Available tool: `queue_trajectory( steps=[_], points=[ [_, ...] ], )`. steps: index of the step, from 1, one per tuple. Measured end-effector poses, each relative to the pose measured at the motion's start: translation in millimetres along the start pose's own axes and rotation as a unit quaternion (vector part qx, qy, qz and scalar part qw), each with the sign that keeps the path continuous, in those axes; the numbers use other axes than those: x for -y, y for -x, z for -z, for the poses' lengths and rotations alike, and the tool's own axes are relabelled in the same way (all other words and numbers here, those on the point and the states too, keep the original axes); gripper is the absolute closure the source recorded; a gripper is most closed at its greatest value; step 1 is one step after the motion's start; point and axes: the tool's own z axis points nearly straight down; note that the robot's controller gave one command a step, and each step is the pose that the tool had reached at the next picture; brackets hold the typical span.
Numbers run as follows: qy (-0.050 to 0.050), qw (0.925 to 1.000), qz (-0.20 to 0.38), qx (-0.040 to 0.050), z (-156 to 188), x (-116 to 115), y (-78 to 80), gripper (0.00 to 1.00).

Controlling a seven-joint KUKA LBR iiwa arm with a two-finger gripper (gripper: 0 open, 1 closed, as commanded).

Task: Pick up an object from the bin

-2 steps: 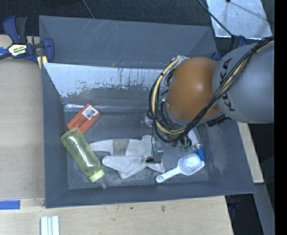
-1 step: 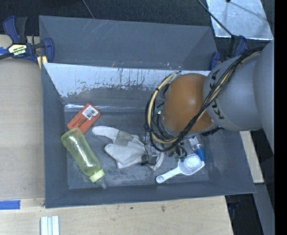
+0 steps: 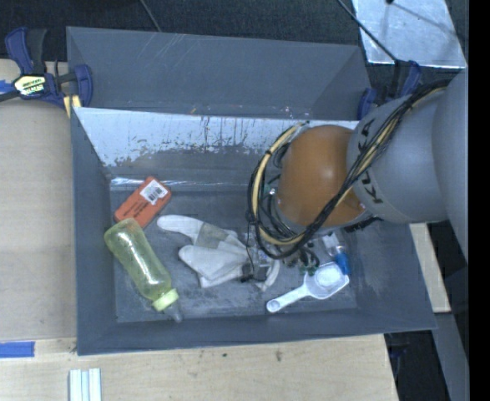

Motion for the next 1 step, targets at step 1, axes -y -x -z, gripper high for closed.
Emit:
queue_trajectory(
  steps=[1],
  points=[
    [0.0,1.0,0.006,-0.0001,97.9,13.1,11.2,1.0]
  ],
)
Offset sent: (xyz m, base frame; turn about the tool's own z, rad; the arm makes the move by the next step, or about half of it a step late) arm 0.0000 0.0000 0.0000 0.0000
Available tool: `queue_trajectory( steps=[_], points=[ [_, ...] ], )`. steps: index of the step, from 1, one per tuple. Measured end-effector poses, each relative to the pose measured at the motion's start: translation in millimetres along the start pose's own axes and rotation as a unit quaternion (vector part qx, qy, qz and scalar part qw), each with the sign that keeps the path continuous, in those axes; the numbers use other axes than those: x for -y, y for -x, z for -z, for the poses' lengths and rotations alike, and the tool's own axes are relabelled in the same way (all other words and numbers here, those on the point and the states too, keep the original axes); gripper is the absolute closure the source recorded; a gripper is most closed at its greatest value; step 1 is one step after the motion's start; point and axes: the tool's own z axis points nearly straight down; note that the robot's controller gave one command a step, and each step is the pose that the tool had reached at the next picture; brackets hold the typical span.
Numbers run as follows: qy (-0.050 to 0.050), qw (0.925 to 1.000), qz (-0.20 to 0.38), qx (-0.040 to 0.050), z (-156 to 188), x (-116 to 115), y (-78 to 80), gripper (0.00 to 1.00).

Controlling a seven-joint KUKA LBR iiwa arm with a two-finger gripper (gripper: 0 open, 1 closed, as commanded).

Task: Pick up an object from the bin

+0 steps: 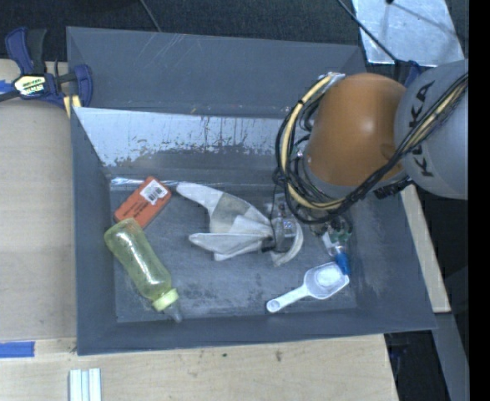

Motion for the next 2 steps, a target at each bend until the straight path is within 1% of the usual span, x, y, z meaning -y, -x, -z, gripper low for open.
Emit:
queue_trajectory(
  steps=[1,2],
  points=[
    [0.0,1.0,0.0,0.0,0,0,0.0,1.0],
    [0.0,1.0,0.002,-0.0038,41,-1,10.2,1.0]
  ],
)
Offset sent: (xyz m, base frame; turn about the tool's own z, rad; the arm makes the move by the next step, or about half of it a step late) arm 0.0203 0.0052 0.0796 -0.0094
